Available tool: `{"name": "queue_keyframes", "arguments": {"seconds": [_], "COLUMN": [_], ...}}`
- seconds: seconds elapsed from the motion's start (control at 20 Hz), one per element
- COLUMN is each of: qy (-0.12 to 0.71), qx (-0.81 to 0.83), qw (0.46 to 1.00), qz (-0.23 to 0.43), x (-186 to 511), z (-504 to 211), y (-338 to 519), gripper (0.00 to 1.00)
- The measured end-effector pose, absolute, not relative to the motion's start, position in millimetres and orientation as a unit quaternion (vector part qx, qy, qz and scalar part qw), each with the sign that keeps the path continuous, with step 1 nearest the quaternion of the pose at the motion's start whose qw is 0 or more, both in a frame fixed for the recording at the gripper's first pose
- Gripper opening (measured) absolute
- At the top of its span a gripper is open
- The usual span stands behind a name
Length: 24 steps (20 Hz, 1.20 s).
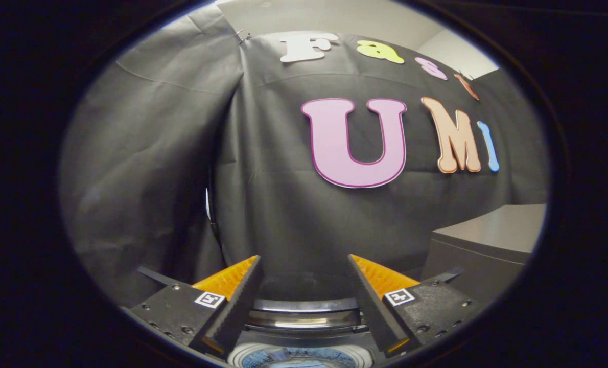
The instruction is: Put the clothes into the washing machine and then close the washing machine lid.
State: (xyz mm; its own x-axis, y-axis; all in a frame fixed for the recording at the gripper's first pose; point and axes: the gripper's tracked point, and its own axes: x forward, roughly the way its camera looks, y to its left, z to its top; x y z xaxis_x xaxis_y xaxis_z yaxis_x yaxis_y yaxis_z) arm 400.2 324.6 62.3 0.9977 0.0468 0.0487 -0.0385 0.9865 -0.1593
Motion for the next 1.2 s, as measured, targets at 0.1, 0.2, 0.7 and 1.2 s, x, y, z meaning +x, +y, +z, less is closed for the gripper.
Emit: {"name": "queue_keyframes", "arguments": {"seconds": [0.1, 0.2, 0.7, 1.2], "qy": [-0.025, -0.021, -0.033, -0.022], "qx": [-0.08, -0.08, -0.08, -0.092], "qw": [0.996, 0.996, 0.995, 0.995], "qz": [0.023, 0.026, 0.038, 0.034], "x": [398.7, 396.6, 387.5, 357.0], "z": [61.0, 58.5, 56.5, 38.7], "y": [324.7, 325.2, 327.1, 323.4], "gripper": [0.98, 0.98, 0.98, 0.97]}}
